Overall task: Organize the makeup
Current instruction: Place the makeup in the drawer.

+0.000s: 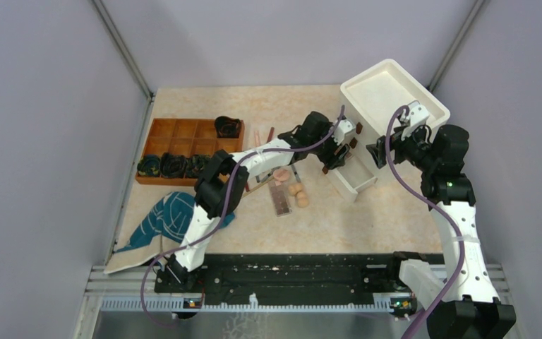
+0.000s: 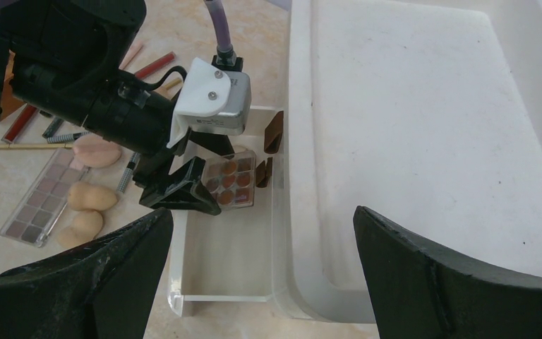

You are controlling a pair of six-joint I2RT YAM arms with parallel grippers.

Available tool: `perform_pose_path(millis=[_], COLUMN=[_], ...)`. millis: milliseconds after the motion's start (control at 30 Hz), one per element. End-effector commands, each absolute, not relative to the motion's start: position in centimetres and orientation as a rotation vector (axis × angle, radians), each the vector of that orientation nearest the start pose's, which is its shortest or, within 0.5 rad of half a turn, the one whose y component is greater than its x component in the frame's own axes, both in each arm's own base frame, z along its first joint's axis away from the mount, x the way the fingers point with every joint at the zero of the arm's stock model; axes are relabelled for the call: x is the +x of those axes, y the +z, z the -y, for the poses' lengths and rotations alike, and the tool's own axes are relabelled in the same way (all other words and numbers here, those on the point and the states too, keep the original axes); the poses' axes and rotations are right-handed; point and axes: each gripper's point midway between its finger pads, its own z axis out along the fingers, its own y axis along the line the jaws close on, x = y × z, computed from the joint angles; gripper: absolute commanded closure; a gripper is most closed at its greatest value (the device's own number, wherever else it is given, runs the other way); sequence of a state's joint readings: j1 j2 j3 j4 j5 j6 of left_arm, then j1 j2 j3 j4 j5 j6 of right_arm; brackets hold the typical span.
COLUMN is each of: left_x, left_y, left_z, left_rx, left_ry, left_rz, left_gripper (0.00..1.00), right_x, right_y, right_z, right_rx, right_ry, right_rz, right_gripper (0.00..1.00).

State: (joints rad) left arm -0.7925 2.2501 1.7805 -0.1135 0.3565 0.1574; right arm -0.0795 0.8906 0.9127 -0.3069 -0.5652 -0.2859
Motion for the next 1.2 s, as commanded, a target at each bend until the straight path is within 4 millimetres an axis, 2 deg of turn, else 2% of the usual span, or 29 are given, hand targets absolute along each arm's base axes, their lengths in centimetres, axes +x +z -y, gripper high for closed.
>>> perform_pose_path(millis=[0,233,400,700,933,1033,1167], left_x=[39.6,38.9,38.4,36.2,32.9,30.8,28.1], left_y=[10.7,12.1,13.9,18.1,20.2,20.0,18.6], left_z=[48.0,48.3,48.5,47.9,44.2,41.7,37.0], left_rx=[1.201,1.244,1.263,1.300,1.390,1.495,1.667], left_ry=[-0.714,-0.749,-0.781,-0.866,-0.867,-0.805,-0.643], left_rz=[-1.797,-1.743,-1.710,-1.639,-1.584,-1.524,-1.412], left_gripper=[0.32,0.20,0.02,0.01,0.02,0.01,0.01], right_x=[31.2,31.2,31.2,31.2,31.1,31.2,31.3], right_y=[30.7,30.7,30.7,30.7,30.8,30.8,30.6], right_z=[-5.5,-5.4,-5.4,-5.4,-5.4,-5.4,-5.2], right_rx=[-0.566,-0.564,-0.565,-0.565,-0.567,-0.566,-0.565], right_ry=[0.227,0.224,0.223,0.223,0.221,0.215,0.206], right_rz=[-1.664,-1.666,-1.666,-1.665,-1.662,-1.662,-1.664], right_gripper=[0.01,0.01,0.01,0.01,0.01,0.01,0.01])
